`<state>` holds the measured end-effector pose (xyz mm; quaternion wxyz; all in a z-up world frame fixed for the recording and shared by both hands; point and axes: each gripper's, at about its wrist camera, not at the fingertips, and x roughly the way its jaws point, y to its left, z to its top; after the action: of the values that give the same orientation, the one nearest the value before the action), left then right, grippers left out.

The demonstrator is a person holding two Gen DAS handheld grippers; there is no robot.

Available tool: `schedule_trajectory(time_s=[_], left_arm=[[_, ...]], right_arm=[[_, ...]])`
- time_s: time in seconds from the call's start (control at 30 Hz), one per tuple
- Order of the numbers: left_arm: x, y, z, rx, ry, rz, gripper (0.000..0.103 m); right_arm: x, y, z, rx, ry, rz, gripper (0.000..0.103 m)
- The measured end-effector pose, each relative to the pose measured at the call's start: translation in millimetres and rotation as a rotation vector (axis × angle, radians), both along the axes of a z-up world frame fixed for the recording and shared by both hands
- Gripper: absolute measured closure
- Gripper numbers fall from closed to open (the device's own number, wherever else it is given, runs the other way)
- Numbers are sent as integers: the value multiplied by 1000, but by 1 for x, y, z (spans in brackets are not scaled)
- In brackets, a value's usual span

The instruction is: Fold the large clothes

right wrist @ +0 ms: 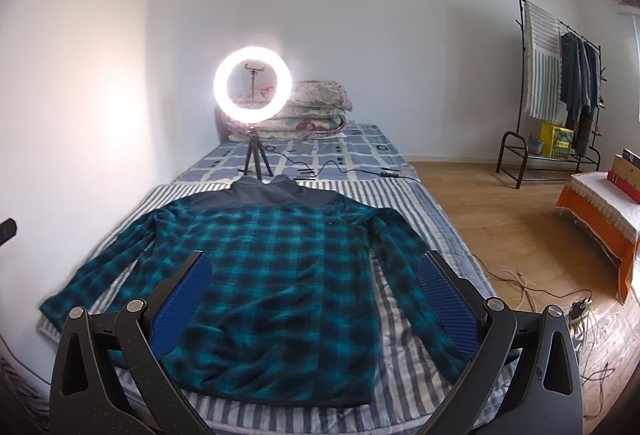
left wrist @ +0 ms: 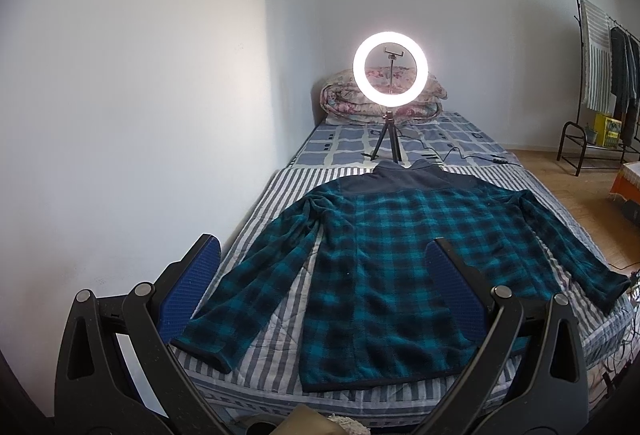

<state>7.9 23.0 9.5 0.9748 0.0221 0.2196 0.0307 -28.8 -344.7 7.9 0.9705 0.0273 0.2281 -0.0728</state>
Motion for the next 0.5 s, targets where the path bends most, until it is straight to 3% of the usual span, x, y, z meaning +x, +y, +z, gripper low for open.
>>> schedule_trajectory(time_s=[0.33, 0.5], left_arm=[[46, 40, -19, 115, 61, 6, 0], [80, 79, -42, 76, 143, -19, 1]], right_arm=[[29, 29, -7, 28, 40, 95, 0], [46, 43, -13, 54, 82, 170, 0]])
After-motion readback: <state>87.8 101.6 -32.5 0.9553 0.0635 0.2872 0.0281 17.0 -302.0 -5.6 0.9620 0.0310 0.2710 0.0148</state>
